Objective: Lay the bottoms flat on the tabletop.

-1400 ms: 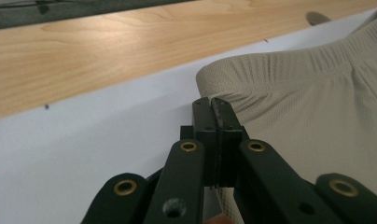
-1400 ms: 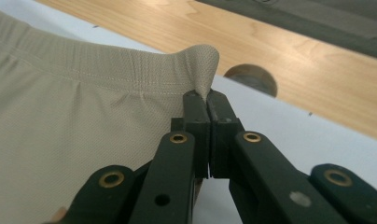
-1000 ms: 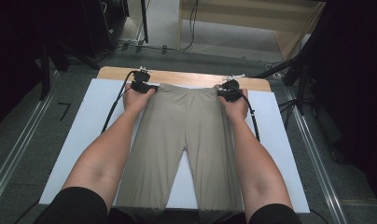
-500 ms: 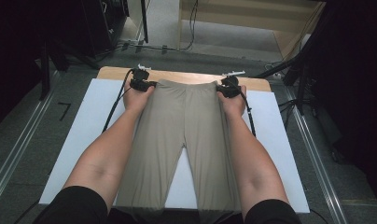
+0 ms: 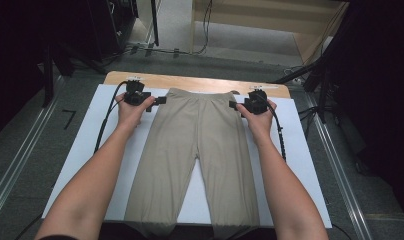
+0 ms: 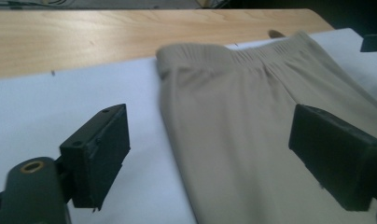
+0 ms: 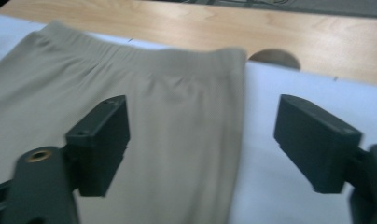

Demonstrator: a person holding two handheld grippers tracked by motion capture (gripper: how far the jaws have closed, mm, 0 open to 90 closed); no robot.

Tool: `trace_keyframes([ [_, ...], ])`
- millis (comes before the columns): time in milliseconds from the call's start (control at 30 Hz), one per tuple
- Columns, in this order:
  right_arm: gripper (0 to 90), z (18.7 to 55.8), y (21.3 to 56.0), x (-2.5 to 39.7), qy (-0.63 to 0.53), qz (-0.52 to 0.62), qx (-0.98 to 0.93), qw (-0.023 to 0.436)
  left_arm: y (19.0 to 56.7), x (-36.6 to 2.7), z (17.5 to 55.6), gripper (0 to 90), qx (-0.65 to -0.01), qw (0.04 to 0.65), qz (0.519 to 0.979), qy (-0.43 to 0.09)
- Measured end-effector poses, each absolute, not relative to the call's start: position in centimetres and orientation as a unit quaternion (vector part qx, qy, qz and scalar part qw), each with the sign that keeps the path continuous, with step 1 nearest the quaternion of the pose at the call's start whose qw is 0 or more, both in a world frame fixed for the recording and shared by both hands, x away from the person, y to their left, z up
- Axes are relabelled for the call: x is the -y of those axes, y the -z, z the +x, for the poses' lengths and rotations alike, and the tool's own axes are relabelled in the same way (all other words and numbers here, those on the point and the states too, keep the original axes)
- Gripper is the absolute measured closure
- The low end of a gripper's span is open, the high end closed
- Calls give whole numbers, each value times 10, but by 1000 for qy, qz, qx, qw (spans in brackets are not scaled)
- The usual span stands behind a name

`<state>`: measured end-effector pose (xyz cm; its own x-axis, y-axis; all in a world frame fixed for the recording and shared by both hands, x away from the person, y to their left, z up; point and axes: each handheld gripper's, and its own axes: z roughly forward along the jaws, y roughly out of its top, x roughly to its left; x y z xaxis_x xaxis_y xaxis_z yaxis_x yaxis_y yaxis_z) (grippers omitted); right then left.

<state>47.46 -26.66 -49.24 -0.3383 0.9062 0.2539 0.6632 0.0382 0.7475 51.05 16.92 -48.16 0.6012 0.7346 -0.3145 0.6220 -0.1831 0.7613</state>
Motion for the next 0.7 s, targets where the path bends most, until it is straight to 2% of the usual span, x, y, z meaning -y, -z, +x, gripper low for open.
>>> trace_keyframes([
  [167,79,433,488,265,-425,530,-719,144,484,-180,468,54,-425,467,774,-44],
  [233,0,418,486,264,-420,524,-726,149,485,-181,451,10,-416,465,780,-39],
  [467,0,362,485,270,-410,521,-733,154,487,-185,396,0,-409,450,793,-35],
  [500,18,354,486,272,-406,525,-732,154,487,-187,385,0,-408,449,794,-38],
  [567,130,335,490,276,-406,520,-736,153,488,-190,368,51,-408,441,798,-44],
  [633,157,315,496,278,-393,515,-745,161,492,-194,349,87,-396,440,805,-39],
  [700,265,295,502,281,-388,512,-750,157,495,-198,330,167,-392,433,811,-44],
])
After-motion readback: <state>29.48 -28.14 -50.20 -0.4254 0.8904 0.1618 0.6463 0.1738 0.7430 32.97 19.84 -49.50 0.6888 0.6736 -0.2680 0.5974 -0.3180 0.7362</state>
